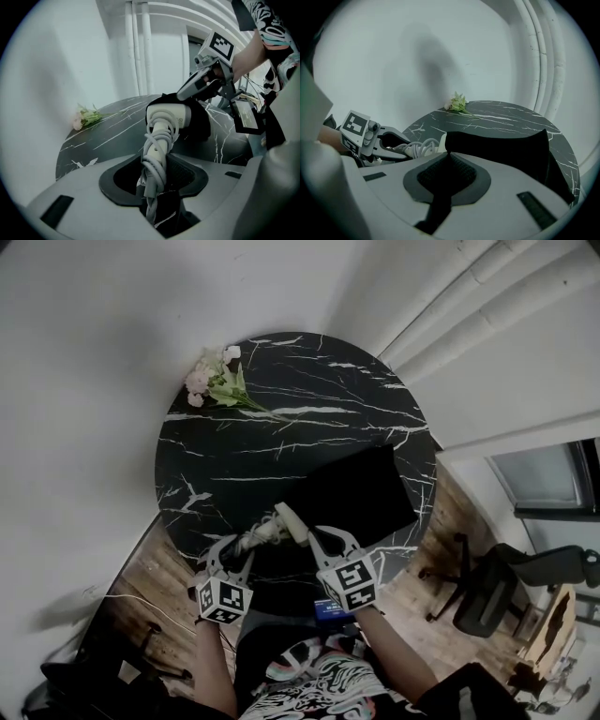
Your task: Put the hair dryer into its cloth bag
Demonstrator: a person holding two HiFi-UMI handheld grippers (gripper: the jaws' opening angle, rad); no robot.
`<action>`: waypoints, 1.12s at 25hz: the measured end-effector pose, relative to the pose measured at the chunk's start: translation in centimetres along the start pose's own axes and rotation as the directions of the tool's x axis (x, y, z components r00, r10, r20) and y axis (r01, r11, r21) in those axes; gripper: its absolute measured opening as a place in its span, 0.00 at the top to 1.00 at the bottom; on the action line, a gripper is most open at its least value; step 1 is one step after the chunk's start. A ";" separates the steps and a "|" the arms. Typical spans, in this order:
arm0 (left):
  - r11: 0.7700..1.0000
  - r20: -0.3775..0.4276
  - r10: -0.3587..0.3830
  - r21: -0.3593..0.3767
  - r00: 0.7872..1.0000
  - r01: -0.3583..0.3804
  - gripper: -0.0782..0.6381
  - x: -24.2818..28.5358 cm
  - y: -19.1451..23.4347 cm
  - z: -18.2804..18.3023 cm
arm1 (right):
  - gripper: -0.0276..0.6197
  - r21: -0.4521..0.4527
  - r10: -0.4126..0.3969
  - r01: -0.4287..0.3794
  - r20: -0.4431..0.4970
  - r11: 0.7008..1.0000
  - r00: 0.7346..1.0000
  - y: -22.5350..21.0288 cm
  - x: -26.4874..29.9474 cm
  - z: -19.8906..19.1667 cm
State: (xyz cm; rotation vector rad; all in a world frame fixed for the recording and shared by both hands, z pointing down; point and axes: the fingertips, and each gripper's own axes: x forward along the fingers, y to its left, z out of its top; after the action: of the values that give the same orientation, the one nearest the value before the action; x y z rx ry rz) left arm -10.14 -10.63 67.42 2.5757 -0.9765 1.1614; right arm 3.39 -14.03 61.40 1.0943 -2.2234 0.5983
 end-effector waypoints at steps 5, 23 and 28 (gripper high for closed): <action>1.000 0.048 -0.020 0.000 0.999 0.020 0.66 -0.9 -0.9 0.9 | 0.92 0.002 0.005 -0.005 -0.006 1.000 1.000 0.0 -0.3 0.0; 0.993 0.073 -0.110 0.050 0.991 0.106 0.66 1.0 -3.2 3.3 | 0.92 0.020 0.045 -0.044 -0.006 0.999 0.999 0.1 -0.6 0.1; 0.991 0.078 -0.125 0.060 0.989 0.121 0.66 2.5 -3.6 4.5 | 0.92 0.024 0.047 -0.047 -0.006 0.999 0.999 0.1 -0.7 0.1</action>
State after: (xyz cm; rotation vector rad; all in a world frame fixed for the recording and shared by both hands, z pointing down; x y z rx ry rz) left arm -3.98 -10.79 66.53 2.7027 -0.7979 1.0742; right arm 3.56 -13.68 60.83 1.0528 -2.2468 0.6490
